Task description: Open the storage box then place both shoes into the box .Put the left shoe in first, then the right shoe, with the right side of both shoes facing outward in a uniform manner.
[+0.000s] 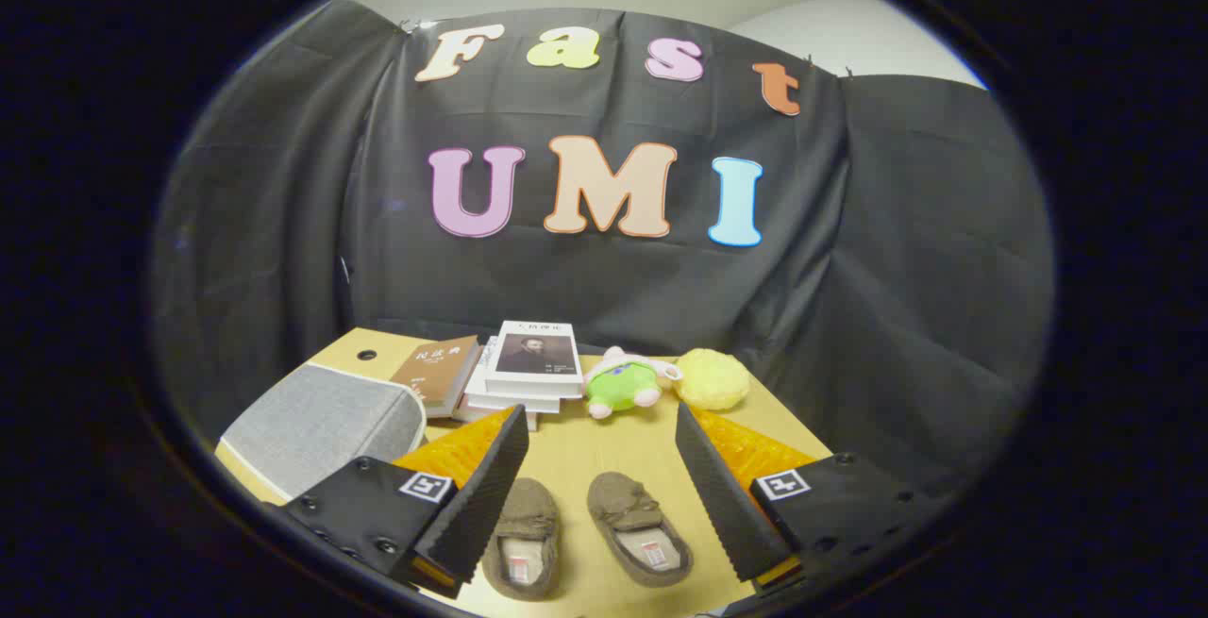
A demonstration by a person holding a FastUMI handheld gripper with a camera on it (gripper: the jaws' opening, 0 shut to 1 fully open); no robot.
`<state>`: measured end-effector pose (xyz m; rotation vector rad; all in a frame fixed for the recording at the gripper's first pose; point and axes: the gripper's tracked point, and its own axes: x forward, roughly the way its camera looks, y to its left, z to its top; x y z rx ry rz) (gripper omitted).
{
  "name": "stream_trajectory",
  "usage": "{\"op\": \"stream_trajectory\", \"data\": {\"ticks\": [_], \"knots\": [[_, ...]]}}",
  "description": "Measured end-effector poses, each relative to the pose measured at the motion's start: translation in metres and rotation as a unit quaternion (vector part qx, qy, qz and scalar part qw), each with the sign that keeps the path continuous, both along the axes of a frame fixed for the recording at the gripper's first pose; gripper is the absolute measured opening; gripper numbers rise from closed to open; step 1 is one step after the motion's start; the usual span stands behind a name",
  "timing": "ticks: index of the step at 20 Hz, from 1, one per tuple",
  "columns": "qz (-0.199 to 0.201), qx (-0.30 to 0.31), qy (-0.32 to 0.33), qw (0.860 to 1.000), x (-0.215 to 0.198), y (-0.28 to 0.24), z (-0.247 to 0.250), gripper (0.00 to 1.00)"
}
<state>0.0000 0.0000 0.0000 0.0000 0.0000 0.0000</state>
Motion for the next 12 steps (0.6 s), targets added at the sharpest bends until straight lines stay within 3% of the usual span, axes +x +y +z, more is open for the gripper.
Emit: {"op": "stream_trajectory", "data": {"ticks": [12], "knots": [[-0.008, 0.027, -0.012, 1.000, -0.0100, -0.0082, 0.0032, 0.94]]}}
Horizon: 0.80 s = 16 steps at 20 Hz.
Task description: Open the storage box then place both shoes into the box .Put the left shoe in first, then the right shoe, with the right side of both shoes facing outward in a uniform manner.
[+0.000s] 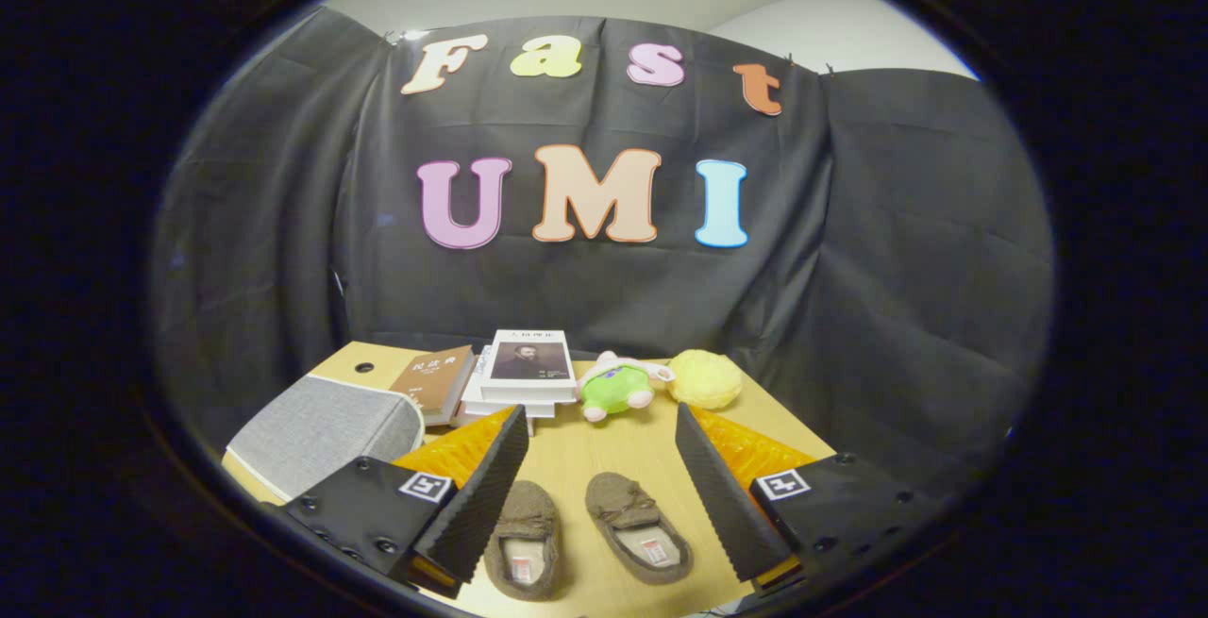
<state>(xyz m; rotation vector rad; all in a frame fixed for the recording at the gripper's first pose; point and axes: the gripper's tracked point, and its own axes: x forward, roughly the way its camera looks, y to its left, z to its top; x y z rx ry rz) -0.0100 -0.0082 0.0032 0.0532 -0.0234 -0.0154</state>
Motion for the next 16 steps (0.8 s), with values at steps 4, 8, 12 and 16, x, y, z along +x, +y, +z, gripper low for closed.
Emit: {"op": "stream_trajectory", "data": {"ticks": [4, 8, 12, 16], "knots": [[0.009, 0.014, -0.004, 1.000, -0.007, 0.007, 0.001, 0.94], [0.036, 0.067, -0.020, 0.997, -0.018, 0.027, 0.004, 0.94], [0.045, 0.190, -0.021, 0.981, -0.025, 0.046, -0.007, 0.94], [0.040, 0.352, -0.015, 0.935, -0.036, 0.067, -0.027, 0.94]]}}
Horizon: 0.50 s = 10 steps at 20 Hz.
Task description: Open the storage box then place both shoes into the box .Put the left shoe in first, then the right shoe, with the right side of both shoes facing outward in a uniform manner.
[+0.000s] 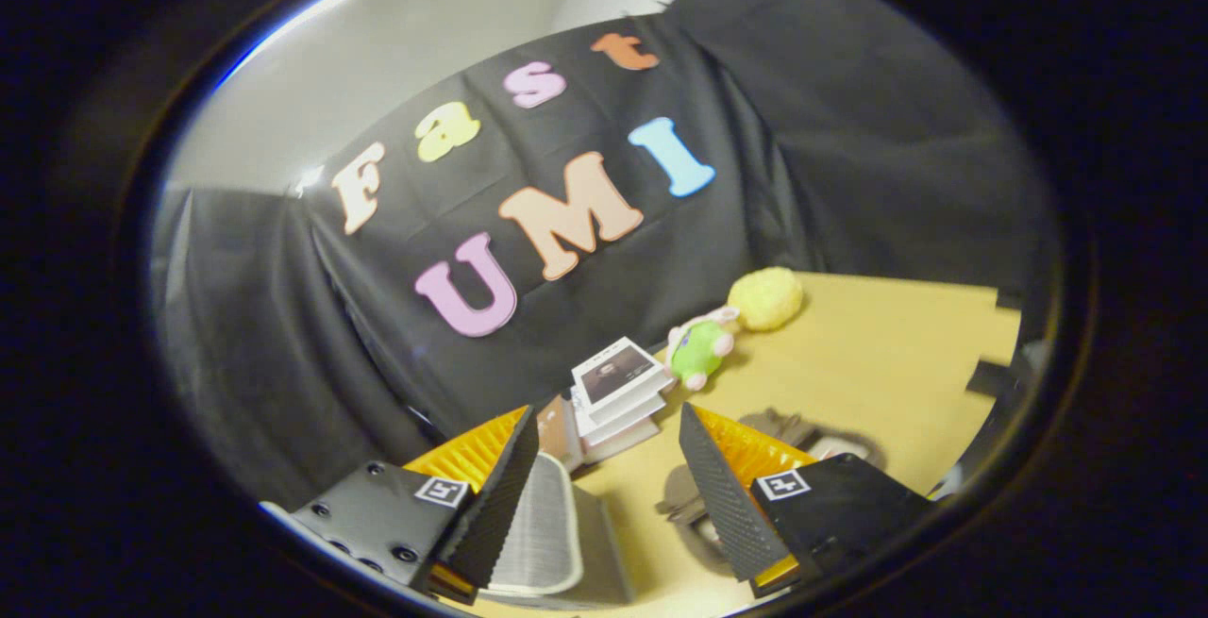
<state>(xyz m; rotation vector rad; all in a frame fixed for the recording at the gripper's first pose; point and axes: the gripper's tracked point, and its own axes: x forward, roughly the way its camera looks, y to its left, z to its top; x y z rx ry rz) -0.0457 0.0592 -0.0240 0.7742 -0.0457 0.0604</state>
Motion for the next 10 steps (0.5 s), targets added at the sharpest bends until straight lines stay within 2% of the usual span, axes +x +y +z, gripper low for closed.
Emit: {"op": "stream_trajectory", "data": {"ticks": [3, 5, 7, 10], "knots": [[0.007, 0.078, 0.017, 0.997, -0.001, 0.022, -0.021, 0.94], [0.008, 0.140, 0.024, 0.990, -0.004, 0.033, -0.030, 0.94], [0.001, 0.200, 0.042, 0.979, -0.002, 0.041, -0.047, 0.94], [-0.007, 0.293, 0.063, 0.954, -0.002, 0.058, -0.077, 0.94]]}}
